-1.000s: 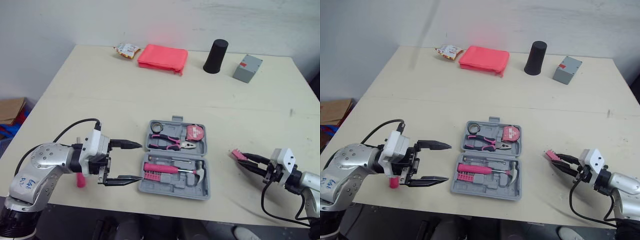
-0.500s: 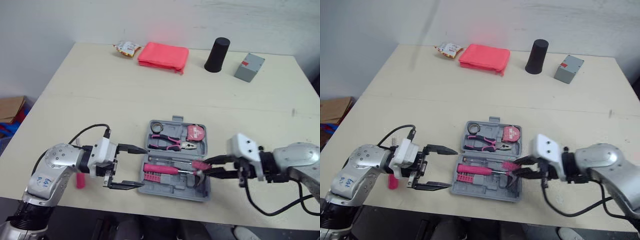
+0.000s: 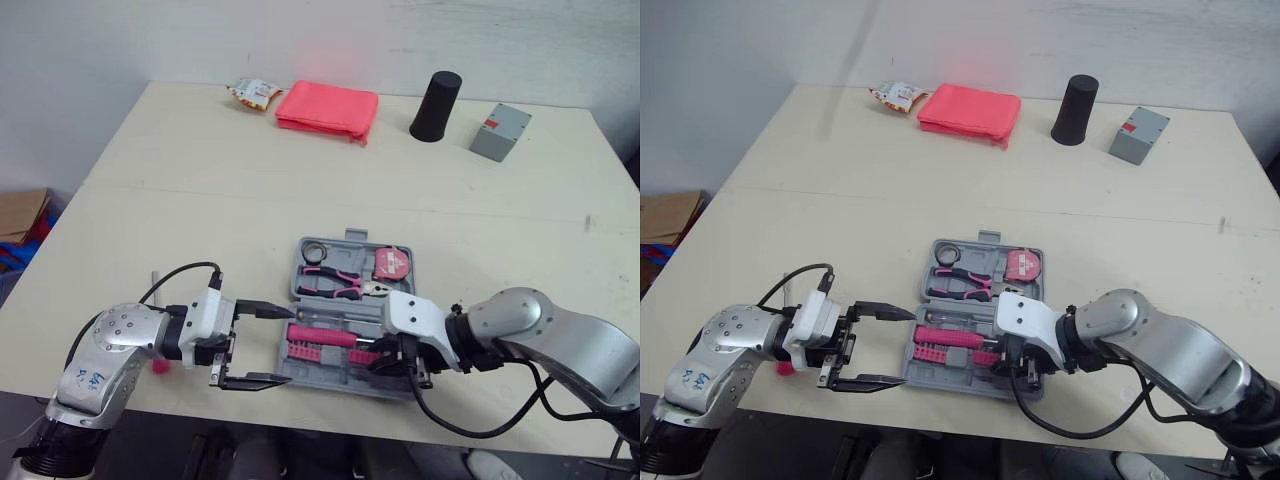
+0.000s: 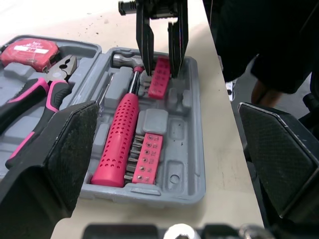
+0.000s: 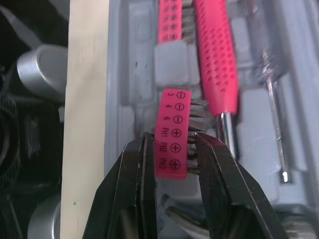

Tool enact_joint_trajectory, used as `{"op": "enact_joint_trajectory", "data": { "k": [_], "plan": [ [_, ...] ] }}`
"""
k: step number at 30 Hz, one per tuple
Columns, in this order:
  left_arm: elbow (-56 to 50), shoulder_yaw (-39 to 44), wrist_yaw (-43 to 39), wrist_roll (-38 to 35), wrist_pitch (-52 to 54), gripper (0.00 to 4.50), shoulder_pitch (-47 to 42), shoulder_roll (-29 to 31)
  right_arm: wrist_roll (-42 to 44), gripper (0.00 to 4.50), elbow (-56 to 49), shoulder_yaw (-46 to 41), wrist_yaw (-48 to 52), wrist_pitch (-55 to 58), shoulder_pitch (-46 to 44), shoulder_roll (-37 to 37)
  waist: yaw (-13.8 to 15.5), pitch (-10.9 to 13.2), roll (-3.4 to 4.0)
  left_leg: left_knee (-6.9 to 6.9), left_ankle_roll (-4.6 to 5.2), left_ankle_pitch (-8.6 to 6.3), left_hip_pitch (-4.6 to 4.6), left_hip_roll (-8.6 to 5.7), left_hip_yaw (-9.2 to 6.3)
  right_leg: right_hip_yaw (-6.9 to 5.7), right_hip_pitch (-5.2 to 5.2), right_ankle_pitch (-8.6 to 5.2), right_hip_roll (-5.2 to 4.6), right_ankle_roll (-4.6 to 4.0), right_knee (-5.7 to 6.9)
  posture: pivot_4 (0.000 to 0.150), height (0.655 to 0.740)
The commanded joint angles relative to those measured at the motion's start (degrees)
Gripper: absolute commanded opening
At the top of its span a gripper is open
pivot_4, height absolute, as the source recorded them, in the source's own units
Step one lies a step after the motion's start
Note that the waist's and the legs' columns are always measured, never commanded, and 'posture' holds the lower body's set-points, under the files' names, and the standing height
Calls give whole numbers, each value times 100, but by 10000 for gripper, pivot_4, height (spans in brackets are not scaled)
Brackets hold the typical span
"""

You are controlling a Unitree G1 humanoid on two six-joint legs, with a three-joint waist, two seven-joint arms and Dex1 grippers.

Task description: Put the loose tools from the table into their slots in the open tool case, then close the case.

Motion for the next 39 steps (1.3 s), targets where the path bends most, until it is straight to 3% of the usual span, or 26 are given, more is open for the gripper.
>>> {"op": "enact_joint_trajectory", "data": {
  "k": [1,13,26,32,36,39],
  "plan": [
    [-164,140,43,0,-26,45000,80,70,-73,7616,-57,65,173,-36,-113,-13,-1,0,0,0,0,0,0,0,-1,0,0,0,0,0,0,1500,7400],
    [-286,261,128,-63,63,45000,249,241,-505,7616,374,640,309,43,-492,409,-16,-1,-1,2,1,2,3,-1,-1,0,0,0,-2,-1,13,1500,7400],
    [-422,396,266,-49,126,45000,448,288,-573,7615,641,681,368,158,-572,713,-18,-1,-2,-2,1,4,17,0,-3,-3,-1,-7,-2,-13,35,1500,7400],
    [-427,429,333,-27,74,45000,567,274,-104,34873,365,3,1032,-537,-278,444,-4,0,-4,-1,6,2,16,-2,-4,-5,2,-7,-3,-13,32,1500,7400],
    [-449,479,357,-34,53,45000,686,294,55,34873,222,-664,1605,-1149,127,-117,-1,0,-4,-2,19,-6,15,-3,-6,-7,4,-7,-4,-13,29,1500,7400],
    [-423,500,399,-1,21,45000,718,268,386,34873,427,-1355,1695,-1693,556,88,-3,2,-14,-5,23,-8,17,-2,-13,-15,12,-7,-3,-13,22,1500,7400]
  ]
}}
